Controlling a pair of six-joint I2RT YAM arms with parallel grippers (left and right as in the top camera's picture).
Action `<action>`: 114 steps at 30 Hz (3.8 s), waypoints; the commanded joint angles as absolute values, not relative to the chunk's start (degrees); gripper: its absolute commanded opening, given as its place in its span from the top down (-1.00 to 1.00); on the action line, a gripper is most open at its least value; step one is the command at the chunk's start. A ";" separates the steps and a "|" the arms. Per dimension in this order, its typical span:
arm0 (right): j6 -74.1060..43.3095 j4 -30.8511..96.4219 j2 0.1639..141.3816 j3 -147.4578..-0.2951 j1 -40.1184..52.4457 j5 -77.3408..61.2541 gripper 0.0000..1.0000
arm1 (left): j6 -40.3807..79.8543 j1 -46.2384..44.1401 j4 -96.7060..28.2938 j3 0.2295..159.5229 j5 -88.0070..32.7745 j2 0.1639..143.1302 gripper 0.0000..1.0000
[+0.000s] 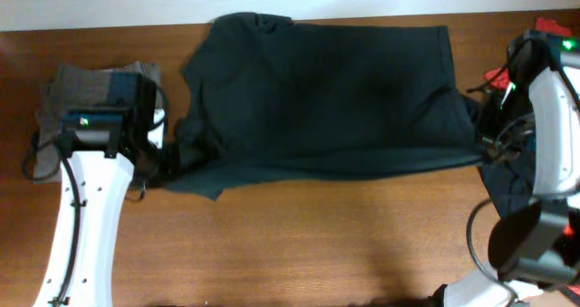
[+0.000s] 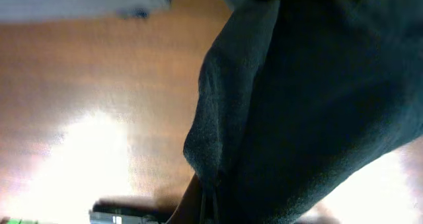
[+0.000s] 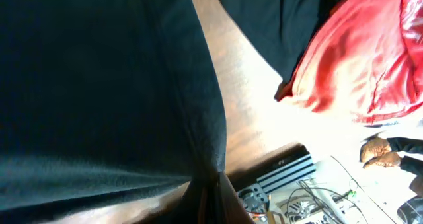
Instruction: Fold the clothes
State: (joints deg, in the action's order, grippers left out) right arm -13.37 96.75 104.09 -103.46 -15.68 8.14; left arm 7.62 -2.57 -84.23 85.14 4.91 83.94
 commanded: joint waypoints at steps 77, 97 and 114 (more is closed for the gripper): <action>-4.45 34.94 110.32 -82.39 -14.24 -2.50 0.89 | 12.01 -2.37 -13.08 70.59 4.95 103.59 0.99; -4.47 33.93 110.65 -82.39 -14.31 -0.58 0.13 | 11.99 -1.93 -12.16 70.59 5.58 105.03 -0.95; -4.60 50.24 110.83 -79.29 -14.31 4.78 -0.04 | 11.97 -1.98 -39.68 66.70 -1.52 105.01 -0.55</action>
State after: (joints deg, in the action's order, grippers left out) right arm -4.32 50.39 110.04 -80.16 -14.41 1.91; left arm 11.73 -2.20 -40.38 68.71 -0.71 104.60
